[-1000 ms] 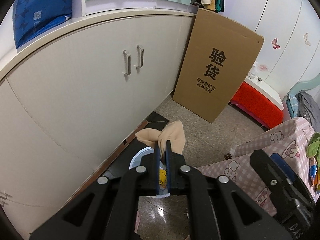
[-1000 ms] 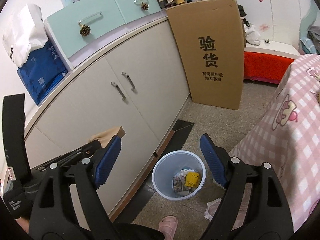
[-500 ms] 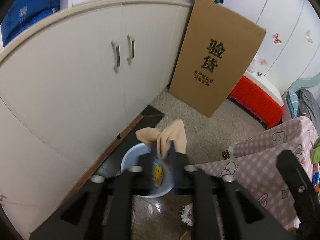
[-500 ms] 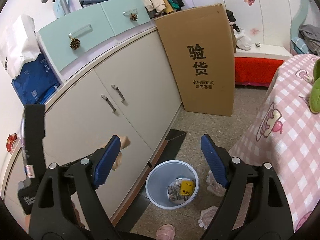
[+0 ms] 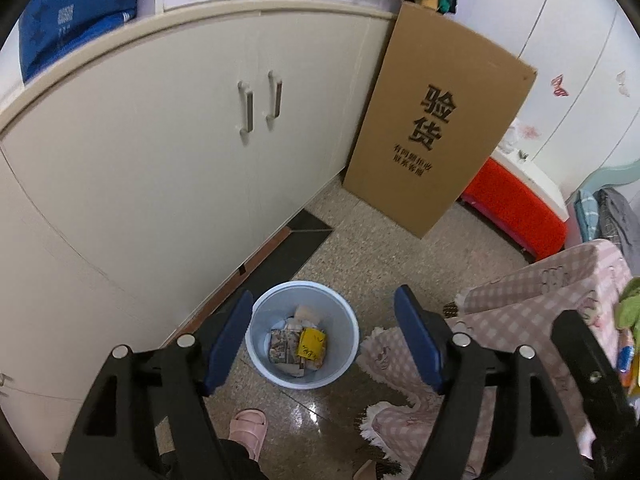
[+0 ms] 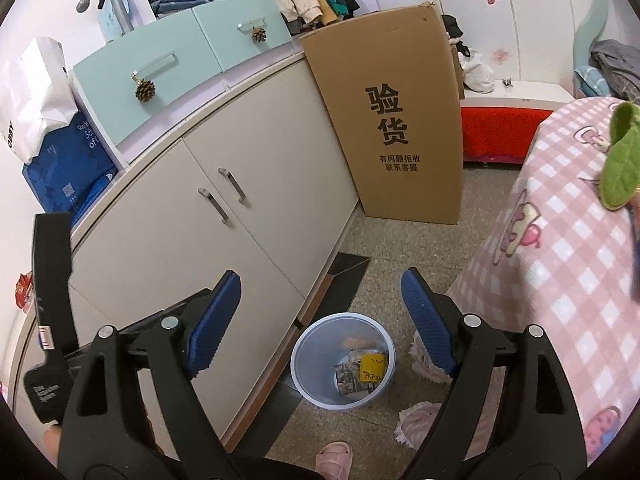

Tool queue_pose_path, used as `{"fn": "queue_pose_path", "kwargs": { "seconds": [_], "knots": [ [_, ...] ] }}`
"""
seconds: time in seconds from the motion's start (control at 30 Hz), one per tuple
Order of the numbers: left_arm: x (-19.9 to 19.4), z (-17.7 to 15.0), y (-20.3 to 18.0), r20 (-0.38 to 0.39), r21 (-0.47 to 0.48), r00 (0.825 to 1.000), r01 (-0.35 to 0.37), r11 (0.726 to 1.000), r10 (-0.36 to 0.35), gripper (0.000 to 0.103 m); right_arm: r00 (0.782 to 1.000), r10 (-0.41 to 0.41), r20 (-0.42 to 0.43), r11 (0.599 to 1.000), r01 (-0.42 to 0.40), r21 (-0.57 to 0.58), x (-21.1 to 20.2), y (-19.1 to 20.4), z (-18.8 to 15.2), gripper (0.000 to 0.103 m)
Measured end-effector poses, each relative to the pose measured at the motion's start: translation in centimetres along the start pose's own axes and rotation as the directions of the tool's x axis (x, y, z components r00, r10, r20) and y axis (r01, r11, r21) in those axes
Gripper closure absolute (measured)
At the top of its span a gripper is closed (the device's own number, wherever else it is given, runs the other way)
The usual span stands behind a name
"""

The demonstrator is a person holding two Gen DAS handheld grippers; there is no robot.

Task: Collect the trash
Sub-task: 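Move both open tools back toward the table, then grasp the red-white snack wrapper with the left tool while the right tool grasps the yellow-white carton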

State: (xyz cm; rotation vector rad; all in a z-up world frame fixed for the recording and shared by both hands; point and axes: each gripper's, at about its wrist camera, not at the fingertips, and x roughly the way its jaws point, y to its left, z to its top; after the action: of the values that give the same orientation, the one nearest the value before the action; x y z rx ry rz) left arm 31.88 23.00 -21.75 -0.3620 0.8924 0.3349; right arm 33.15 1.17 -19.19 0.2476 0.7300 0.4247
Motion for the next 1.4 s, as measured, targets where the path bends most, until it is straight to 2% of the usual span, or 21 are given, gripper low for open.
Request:
{"fn": "queue_pose_path", "kwargs": {
  "seconds": [0.3,0.63,0.83,1.0,1.13,1.33,1.4],
  "knots": [
    [-6.1,-0.9,-1.7,0.071,0.029,0.996,0.059,0.998,-0.061,0.029,0.996,-0.013,0.085,1.0,0.011,0.015,-6.4,-0.7,0.5,0.021],
    [-12.2,-3.4,-8.2,0.124,0.159,0.976,0.156,0.975,-0.176,0.027,0.979,-0.093,0.183,0.994,0.08,0.077,-13.9,-5.0,0.5,0.02],
    [-12.8,-5.2,-13.0,0.095,0.237,0.968,0.203,0.95,-0.23,0.027,0.956,-0.198,0.215,0.975,0.169,0.146,-17.2,-9.6,0.3,0.019],
    [-12.4,-6.3,-16.8,0.065,0.303,0.964,0.227,0.926,-0.257,0.026,0.928,-0.315,0.201,0.933,0.264,0.243,-18.8,-15.2,-0.2,0.018],
    [-11.4,-7.1,-19.8,0.031,0.354,0.962,0.245,0.903,-0.273,0.026,0.93,-0.339,0.142,0.915,0.29,0.282,-17.9,-18.5,0.0,0.018],
    [-9.5,-7.7,-23.2,-0.017,0.399,0.955,0.279,0.873,-0.297,0.026,0.943,-0.312,0.113,0.918,0.269,0.291,-16.6,-20.7,0.5,0.018],
    [-8.6,-8.0,-24.2,-0.042,0.409,0.952,0.292,0.865,-0.302,0.026,0.949,-0.3,0.096,0.921,0.262,0.29,-16.1,-21.2,0.9,0.023]
  ]
}}
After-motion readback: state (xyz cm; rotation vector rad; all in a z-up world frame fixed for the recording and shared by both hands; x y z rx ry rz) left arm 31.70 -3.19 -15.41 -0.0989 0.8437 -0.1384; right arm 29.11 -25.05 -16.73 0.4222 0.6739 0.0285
